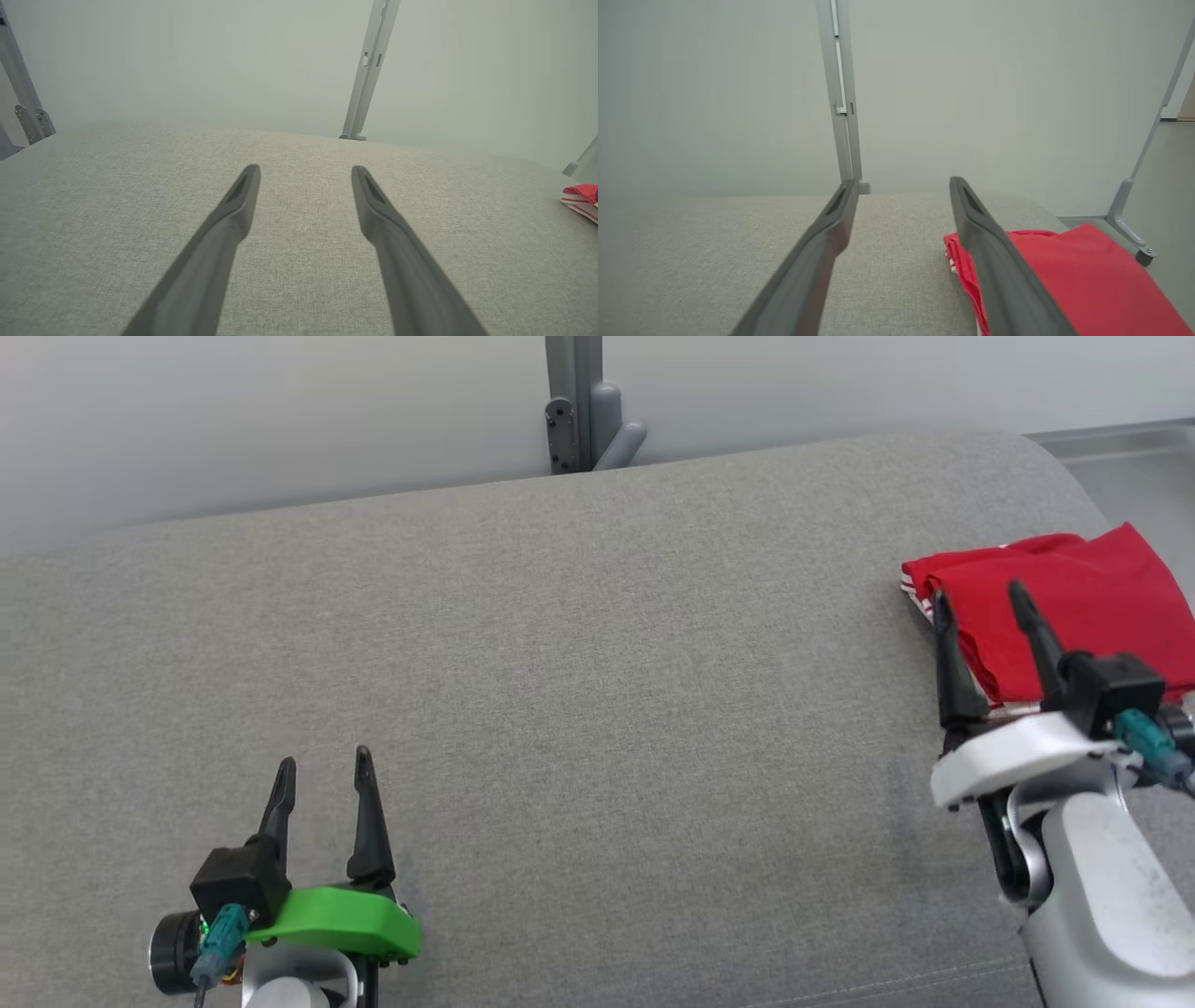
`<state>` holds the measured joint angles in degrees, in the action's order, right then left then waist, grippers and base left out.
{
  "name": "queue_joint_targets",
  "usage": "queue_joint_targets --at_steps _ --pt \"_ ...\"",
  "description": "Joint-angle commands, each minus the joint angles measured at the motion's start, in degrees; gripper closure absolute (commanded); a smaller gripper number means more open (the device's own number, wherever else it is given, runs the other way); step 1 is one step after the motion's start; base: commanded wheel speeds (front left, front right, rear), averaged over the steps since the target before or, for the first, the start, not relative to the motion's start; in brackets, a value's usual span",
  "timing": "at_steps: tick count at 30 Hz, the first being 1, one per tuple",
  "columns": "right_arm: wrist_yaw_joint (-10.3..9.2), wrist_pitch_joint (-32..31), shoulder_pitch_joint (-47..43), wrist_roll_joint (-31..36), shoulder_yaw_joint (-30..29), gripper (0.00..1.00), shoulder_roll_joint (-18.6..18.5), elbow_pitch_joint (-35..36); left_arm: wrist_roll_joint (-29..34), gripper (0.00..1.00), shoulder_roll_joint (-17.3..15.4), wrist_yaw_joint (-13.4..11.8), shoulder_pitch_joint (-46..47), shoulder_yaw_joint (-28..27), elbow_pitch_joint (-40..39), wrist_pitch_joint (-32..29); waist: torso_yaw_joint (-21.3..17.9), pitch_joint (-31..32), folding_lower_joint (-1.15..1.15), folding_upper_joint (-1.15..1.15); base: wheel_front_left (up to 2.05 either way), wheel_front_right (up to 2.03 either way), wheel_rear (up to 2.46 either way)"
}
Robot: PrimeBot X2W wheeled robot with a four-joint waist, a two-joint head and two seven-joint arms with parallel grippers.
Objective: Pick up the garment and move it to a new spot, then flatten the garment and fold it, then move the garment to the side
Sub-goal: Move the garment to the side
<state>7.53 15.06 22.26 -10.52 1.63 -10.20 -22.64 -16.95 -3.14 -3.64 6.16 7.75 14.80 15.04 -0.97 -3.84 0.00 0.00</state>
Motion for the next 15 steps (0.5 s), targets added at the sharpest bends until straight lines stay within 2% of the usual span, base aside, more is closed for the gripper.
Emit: queue_joint_targets --at_steps 1,8,15 --pt "-0.10 0.18 -2.68 0.69 -0.72 0.00 0.79 2.14 0.26 0.00 -0.03 0.21 -1.23 -0.30 -0.03 0.14 1.95 1.90 0.00 0.00 0.00 0.00 0.00" --pt "-0.10 0.17 -14.18 4.41 -2.17 0.00 5.90 11.59 -0.50 0.00 0.05 0.59 -4.67 -1.19 1.14 0.15 4.63 3.95 0.00 0.00 0.00 0.00 0.00" --pt "-0.10 0.16 -21.59 4.48 -1.43 0.00 7.20 15.68 -0.03 0.00 0.12 0.94 -5.27 -0.87 1.88 0.15 6.30 4.87 0.00 0.00 0.00 0.00 0.00"
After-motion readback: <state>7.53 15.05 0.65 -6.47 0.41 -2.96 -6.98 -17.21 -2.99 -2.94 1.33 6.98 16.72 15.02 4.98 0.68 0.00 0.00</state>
